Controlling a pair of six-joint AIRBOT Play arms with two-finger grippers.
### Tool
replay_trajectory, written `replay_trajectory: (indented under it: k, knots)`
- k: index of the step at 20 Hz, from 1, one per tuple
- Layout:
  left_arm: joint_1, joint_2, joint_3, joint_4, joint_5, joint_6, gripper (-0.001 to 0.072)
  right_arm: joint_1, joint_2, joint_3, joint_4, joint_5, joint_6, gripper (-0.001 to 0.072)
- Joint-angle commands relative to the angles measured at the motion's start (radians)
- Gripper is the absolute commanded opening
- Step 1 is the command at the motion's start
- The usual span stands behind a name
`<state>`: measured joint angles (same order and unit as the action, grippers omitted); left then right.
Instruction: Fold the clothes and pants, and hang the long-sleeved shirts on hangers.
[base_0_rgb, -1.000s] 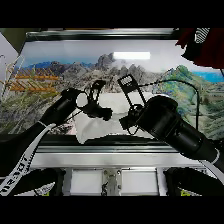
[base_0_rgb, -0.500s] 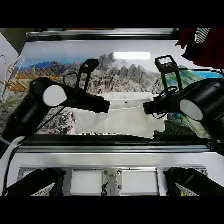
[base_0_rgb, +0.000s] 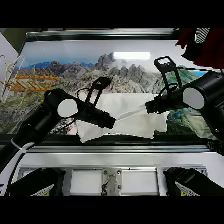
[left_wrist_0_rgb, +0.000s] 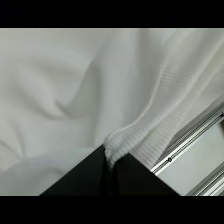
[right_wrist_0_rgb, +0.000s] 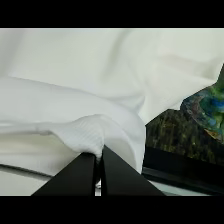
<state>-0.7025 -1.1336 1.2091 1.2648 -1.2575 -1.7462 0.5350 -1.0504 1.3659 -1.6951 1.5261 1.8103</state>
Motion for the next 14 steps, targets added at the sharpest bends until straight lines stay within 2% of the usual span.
replay_trajectory:
  k: [1,5,6,7,8,11,14]
  knots:
    - [0.023,-0.038,-0.04,-0.071,0.046,0.01,0.0014,-0.02,-0.016,-0.002,0.099,0.001,-0.031,0.0017]
    - [0.023,-0.036,-0.044,-0.063,0.053,0.025,0.0016,-0.021,-0.017,-0.002,0.152,0.0,-0.03,0.0018]
    - [0.023,-0.036,-0.043,-0.064,0.049,0.043,0.0144,-0.021,-0.018,-0.002,0.152,0.0,-0.031,0.0018]
    - [0.023,-0.034,-0.042,-0.064,0.048,0.049,0.0517,-0.021,-0.018,-0.002,0.152,-0.002,-0.031,0.0018]
    - [0.023,-0.028,-0.042,-0.064,0.05,0.049,0.0713,-0.021,-0.018,-0.002,0.153,-0.004,-0.031,0.0019]
    - [0.059,0.024,-0.042,-0.061,0.071,0.056,0.0709,-0.021,-0.018,-0.002,0.152,-0.003,-0.031,0.0018]
    - [0.172,0.077,-0.003,-0.06,0.053,0.078,0.0709,-0.021,-0.018,-0.002,0.152,-0.003,-0.031,0.0019]
